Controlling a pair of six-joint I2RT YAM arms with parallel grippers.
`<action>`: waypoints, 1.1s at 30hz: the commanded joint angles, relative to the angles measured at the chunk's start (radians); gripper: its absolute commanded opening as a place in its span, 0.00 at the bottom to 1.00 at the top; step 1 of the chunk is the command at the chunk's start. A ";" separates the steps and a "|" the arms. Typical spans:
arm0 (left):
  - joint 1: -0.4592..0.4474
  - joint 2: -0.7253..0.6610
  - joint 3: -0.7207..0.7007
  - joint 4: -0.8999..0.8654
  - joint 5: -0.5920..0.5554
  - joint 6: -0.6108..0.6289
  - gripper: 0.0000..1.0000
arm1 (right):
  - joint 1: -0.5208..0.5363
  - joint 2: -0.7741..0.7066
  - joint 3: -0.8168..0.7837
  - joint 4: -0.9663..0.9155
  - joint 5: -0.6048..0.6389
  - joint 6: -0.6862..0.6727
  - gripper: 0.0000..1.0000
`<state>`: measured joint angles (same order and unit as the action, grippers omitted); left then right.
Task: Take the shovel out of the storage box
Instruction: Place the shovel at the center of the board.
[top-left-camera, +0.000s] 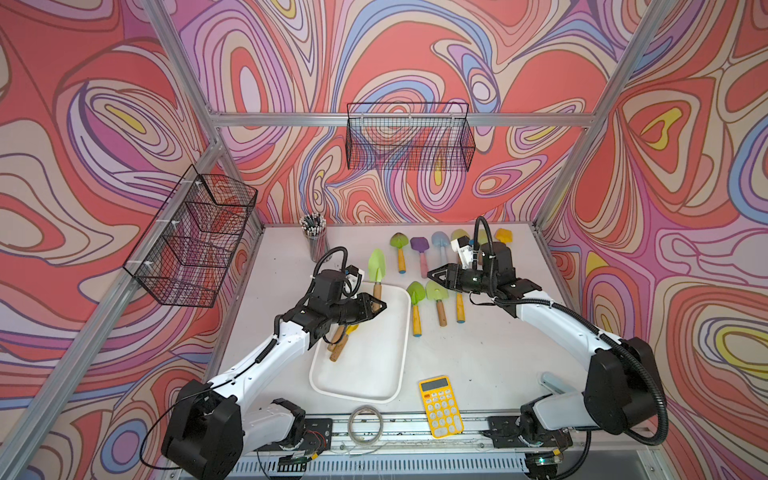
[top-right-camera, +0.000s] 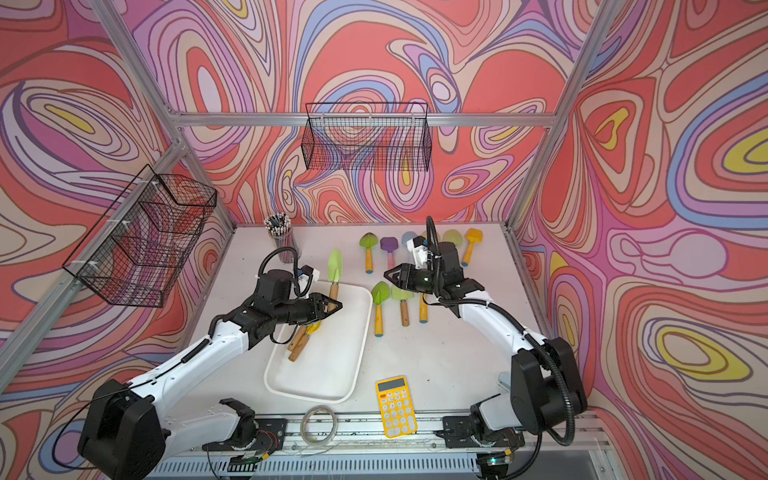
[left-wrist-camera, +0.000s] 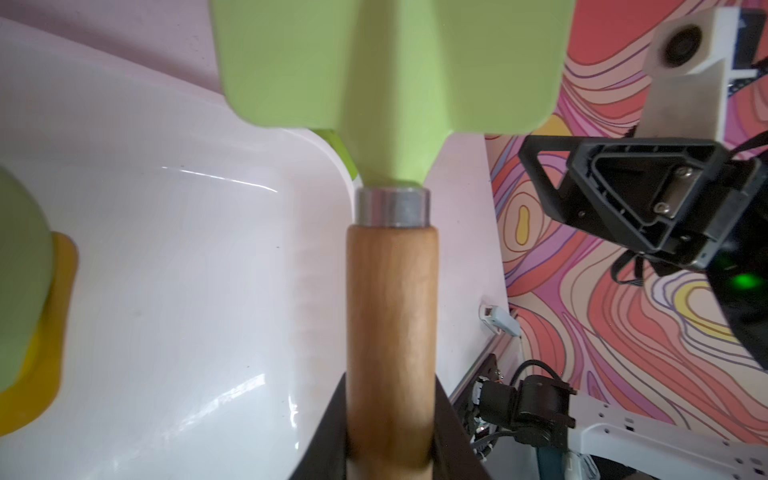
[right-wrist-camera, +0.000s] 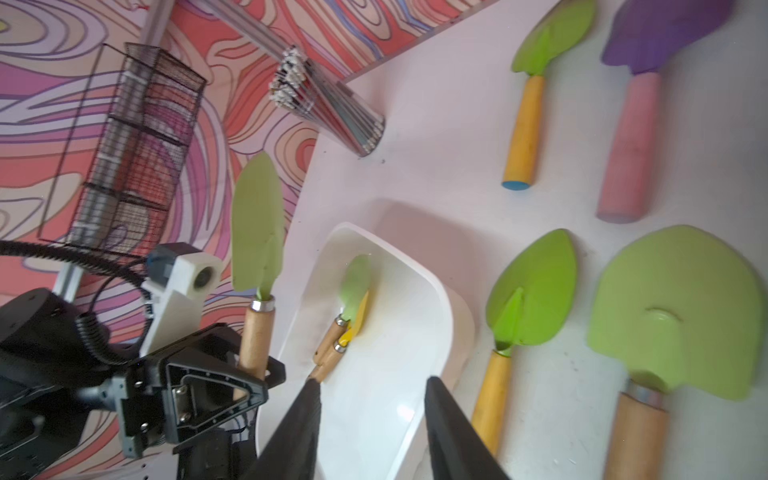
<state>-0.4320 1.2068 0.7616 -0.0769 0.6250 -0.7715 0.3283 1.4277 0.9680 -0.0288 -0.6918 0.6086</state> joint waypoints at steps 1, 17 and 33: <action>0.004 0.011 -0.012 0.275 0.144 -0.119 0.00 | 0.028 -0.004 -0.011 0.202 -0.175 0.089 0.44; 0.001 0.078 -0.077 0.656 0.273 -0.332 0.00 | 0.111 0.091 0.022 0.415 -0.268 0.189 0.45; -0.037 0.114 -0.087 0.760 0.299 -0.380 0.00 | 0.146 0.186 0.101 0.507 -0.296 0.261 0.47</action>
<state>-0.4576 1.3132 0.6842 0.5953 0.9043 -1.1347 0.4679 1.5993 1.0451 0.4252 -0.9707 0.8406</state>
